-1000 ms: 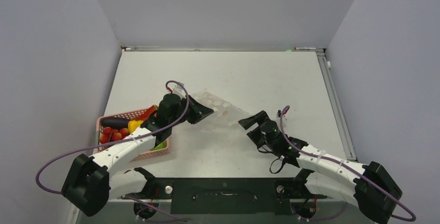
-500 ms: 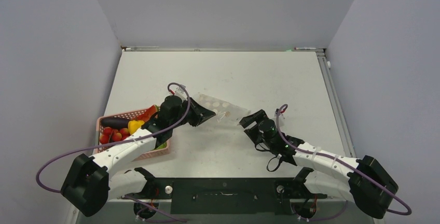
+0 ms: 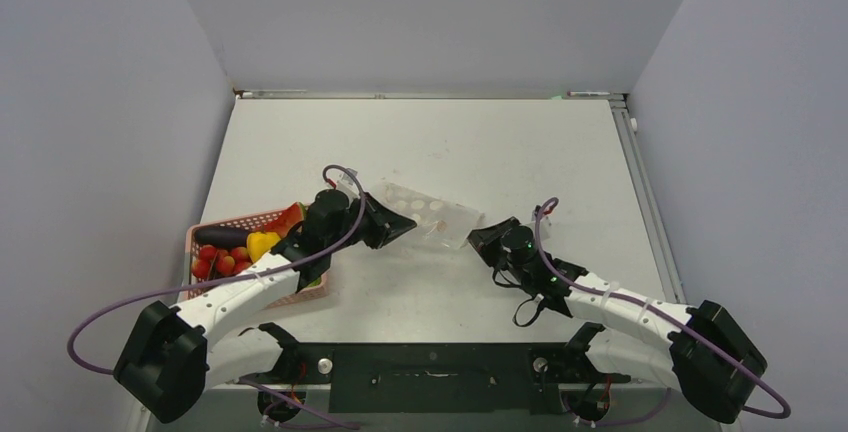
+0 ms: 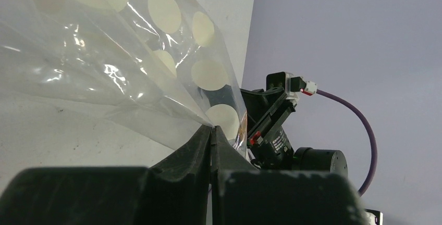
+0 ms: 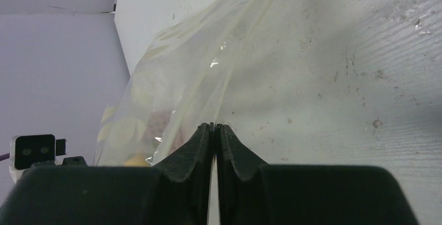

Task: Place the food in the zip-top bag and seal the zipper
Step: Open the zipper of the food storage bag at the center of the board.

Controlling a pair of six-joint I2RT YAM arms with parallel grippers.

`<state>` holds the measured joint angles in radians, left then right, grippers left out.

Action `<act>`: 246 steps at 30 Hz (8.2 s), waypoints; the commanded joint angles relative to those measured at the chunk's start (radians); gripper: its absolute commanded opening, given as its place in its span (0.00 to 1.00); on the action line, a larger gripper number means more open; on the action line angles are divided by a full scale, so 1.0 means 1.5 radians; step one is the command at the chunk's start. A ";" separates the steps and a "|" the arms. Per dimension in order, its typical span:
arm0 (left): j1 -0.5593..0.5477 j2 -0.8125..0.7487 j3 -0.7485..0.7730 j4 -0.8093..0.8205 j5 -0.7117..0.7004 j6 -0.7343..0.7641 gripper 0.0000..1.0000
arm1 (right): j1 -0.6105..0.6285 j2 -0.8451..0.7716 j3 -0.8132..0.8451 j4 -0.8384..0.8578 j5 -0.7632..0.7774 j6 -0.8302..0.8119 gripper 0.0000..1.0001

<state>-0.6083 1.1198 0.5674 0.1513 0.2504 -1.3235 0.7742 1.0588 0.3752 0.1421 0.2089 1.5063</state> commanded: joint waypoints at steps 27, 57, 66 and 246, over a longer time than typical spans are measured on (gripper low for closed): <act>0.041 -0.077 0.077 -0.142 0.002 0.114 0.47 | -0.036 0.019 0.363 -0.293 0.023 -0.538 0.05; 0.130 -0.060 0.314 -0.263 0.164 0.343 0.96 | 0.146 0.126 0.668 -0.523 0.170 -0.876 0.05; 0.109 -0.052 0.314 -0.249 0.202 0.332 1.00 | 0.237 0.149 0.652 -0.497 0.289 -0.873 0.05; -0.159 0.036 0.542 -0.768 -0.303 0.539 0.00 | 0.278 0.182 0.652 -0.563 0.264 -0.475 0.05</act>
<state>-0.8433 1.2045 1.3830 -1.0714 -0.1658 -0.4908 1.1831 1.3827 1.3636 -0.7193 0.5728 0.7750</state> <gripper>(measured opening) 0.035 0.059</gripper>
